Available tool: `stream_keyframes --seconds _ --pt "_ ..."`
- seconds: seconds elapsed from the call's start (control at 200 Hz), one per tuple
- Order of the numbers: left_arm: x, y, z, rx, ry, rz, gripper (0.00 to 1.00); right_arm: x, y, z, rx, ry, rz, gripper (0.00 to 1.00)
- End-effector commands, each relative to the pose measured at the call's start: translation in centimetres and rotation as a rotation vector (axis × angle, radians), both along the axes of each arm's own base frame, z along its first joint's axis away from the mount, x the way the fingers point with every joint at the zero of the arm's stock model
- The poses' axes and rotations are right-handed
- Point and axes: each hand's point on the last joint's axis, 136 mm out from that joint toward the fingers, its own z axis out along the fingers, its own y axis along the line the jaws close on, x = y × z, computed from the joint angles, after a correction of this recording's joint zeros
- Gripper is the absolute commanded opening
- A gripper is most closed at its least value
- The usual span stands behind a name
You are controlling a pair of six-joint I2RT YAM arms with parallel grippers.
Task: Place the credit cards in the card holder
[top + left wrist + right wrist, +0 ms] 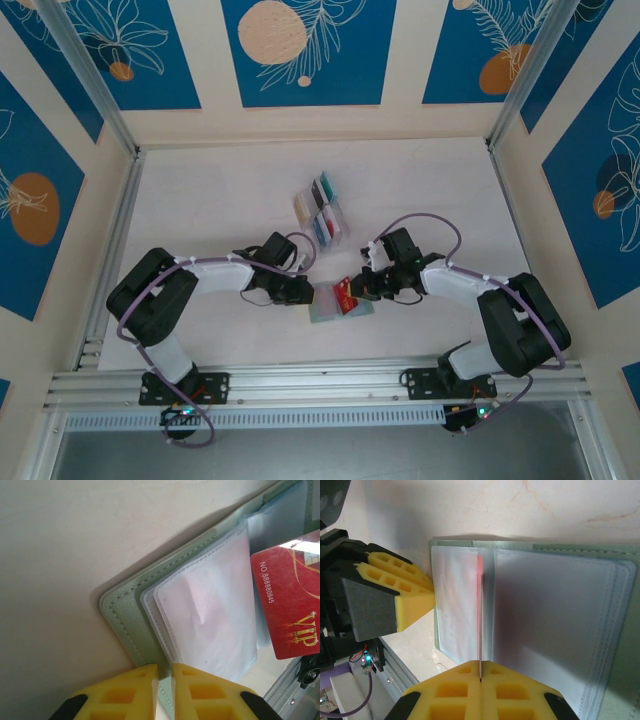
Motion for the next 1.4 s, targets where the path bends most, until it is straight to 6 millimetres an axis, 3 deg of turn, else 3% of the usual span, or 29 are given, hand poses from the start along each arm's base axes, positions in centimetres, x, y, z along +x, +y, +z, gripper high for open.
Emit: stream_keyframes --seconds 0.0,0.715,1.035,1.395 --pt "-1.2 0.7 -1.6 0.045 0.037 -0.016 0.15 -0.5 0.3 -0.3 0.026 0.038 0.012 0.00" --pt "-1.4 0.8 -1.9 0.048 0.041 -0.019 0.15 -0.4 1.2 -0.6 0.115 0.085 0.024 0.00" --pt "-1.4 0.9 -1.7 0.049 0.039 -0.021 0.15 0.4 1.2 -2.1 0.097 0.097 -0.008 0.00" --pt "-1.7 1.3 -2.3 0.068 0.049 -0.023 0.15 -0.1 0.6 -4.5 -0.018 0.095 -0.057 0.01"
